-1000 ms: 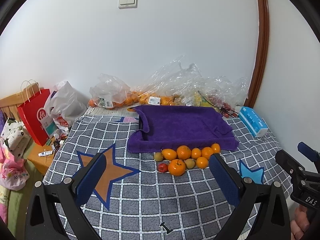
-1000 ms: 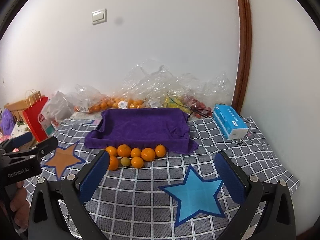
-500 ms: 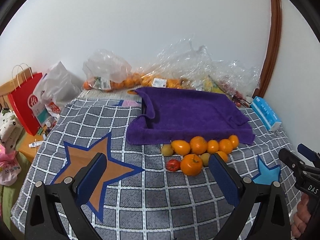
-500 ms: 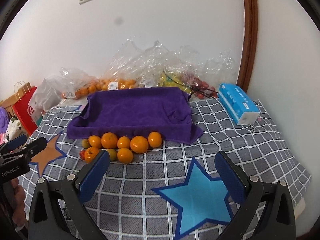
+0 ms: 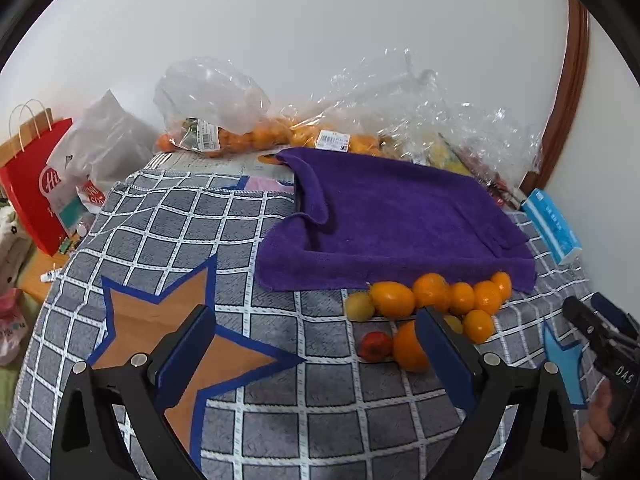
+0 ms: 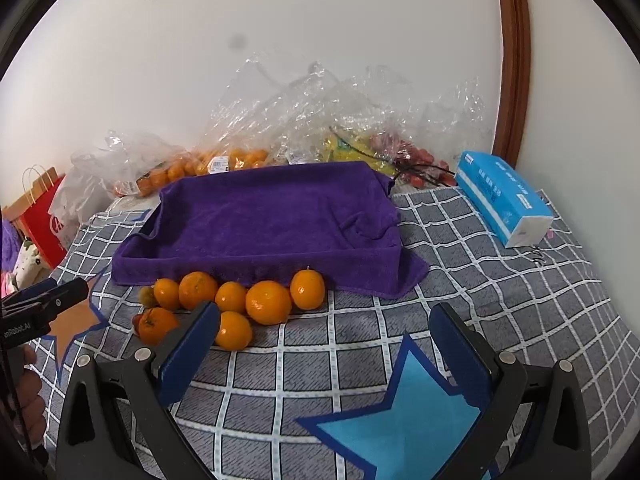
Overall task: Organize fruits
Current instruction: 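Close the right tool on a small orange while the left tool approaches the fruit row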
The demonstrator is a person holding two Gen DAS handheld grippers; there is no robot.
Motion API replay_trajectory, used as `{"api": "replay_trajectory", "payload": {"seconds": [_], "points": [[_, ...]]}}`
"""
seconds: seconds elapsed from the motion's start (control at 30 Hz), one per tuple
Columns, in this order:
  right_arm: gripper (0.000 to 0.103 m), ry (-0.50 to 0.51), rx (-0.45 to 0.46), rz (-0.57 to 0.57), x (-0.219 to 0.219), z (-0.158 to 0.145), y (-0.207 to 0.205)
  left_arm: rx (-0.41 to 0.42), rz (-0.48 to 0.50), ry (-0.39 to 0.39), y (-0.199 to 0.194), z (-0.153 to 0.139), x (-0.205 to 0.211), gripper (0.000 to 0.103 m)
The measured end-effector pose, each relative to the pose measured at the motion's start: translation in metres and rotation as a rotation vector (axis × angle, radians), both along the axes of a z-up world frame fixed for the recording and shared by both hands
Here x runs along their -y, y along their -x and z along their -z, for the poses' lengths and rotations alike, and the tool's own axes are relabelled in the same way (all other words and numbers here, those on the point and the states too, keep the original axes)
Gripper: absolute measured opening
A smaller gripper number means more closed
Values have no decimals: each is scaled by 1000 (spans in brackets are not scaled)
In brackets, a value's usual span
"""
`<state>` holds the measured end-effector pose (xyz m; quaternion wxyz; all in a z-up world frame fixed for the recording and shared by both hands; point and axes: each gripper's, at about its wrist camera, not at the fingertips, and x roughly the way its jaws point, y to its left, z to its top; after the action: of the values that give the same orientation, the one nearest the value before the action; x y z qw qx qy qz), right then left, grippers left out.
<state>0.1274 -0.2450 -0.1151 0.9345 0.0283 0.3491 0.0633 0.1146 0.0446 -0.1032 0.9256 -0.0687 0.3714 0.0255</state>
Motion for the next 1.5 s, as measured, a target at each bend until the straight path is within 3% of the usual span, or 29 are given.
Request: {"api": "replay_trajectory", "payload": {"seconds": [0.27,0.53,0.7,0.83,0.97,1.07,1.13,1.37,1.5], "points": [[102,-13,-10,7,2,14,-17,-22,-21,8,-14,14,-12,97],[90,-40,-80,-11,3,30,-39,-15,-40,35,-21,19,-23,97],[69,-53,-124,-28,-1,40,-54,-23,-31,41,-27,24,-22,97],[63,-50,-136,-52,-8,43,-66,-18,-18,33,-30,26,-20,97],[47,-65,-169,-69,-10,51,-80,-11,-7,47,-32,28,-20,97],[44,-92,-176,-64,-7,53,-85,-11,-2,61,-34,31,-20,97],[34,-93,-195,-69,-6,56,-87,-12,1,69,-35,32,-20,97],[33,-78,-185,-80,-1,53,-80,-17,8,85,-36,37,-21,97],[39,-74,-194,-93,-6,58,-85,-21,16,98,-34,36,-23,97]]}}
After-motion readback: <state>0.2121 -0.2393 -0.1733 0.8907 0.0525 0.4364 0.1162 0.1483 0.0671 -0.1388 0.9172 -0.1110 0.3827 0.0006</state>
